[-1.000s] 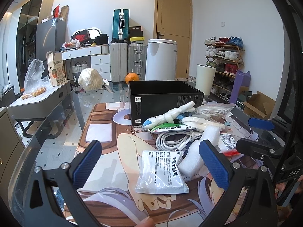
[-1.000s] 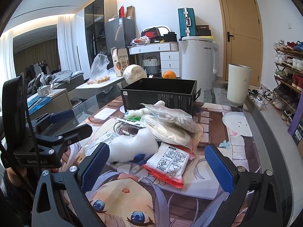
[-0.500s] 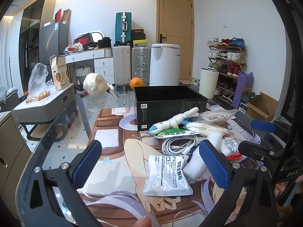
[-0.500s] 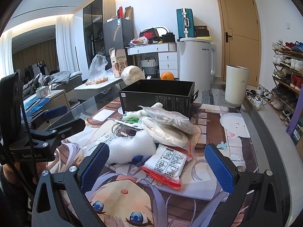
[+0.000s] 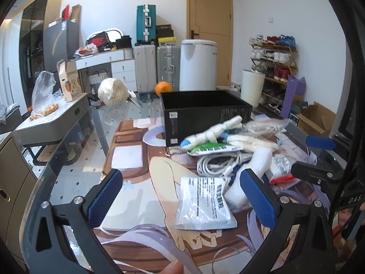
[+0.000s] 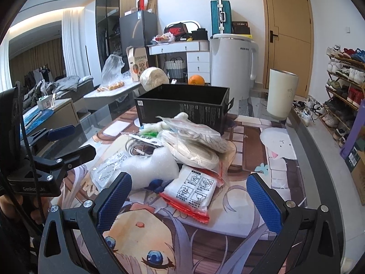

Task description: Organize soft objects

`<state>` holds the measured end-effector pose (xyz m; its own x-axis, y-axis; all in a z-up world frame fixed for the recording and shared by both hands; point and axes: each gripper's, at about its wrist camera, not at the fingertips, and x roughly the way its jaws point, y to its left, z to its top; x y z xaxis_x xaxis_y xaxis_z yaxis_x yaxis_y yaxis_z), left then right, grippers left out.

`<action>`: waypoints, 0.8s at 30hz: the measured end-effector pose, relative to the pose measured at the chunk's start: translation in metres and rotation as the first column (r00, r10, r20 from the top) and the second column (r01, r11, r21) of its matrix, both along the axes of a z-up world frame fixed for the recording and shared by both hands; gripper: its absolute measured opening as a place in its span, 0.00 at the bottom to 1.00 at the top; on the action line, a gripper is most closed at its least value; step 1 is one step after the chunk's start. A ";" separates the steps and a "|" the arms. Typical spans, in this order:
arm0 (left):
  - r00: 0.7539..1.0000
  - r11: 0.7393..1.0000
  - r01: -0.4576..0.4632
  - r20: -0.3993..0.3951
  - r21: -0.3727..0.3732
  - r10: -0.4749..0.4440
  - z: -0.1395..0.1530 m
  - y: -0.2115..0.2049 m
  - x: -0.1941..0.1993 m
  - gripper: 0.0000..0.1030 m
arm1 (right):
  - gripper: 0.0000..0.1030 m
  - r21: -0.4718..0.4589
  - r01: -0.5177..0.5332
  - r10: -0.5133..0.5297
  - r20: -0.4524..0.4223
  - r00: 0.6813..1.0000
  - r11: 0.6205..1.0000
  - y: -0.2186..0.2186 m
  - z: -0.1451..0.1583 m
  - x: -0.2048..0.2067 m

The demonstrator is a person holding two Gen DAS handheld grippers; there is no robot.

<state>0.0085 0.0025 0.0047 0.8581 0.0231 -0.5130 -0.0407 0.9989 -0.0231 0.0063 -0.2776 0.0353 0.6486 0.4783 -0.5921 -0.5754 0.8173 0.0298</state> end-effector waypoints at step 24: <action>0.971 0.995 0.053 -0.235 0.082 -0.032 -0.024 -0.007 0.026 1.00 | 1.00 -0.120 0.017 -0.034 -0.141 0.989 0.993 0.010 -0.021 0.033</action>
<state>0.0343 -0.0043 -0.0196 0.7159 0.0430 -0.6969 0.0076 0.9976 0.0694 0.0390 -0.2673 0.0140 0.5646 0.3839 -0.7307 -0.5515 0.8341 0.0121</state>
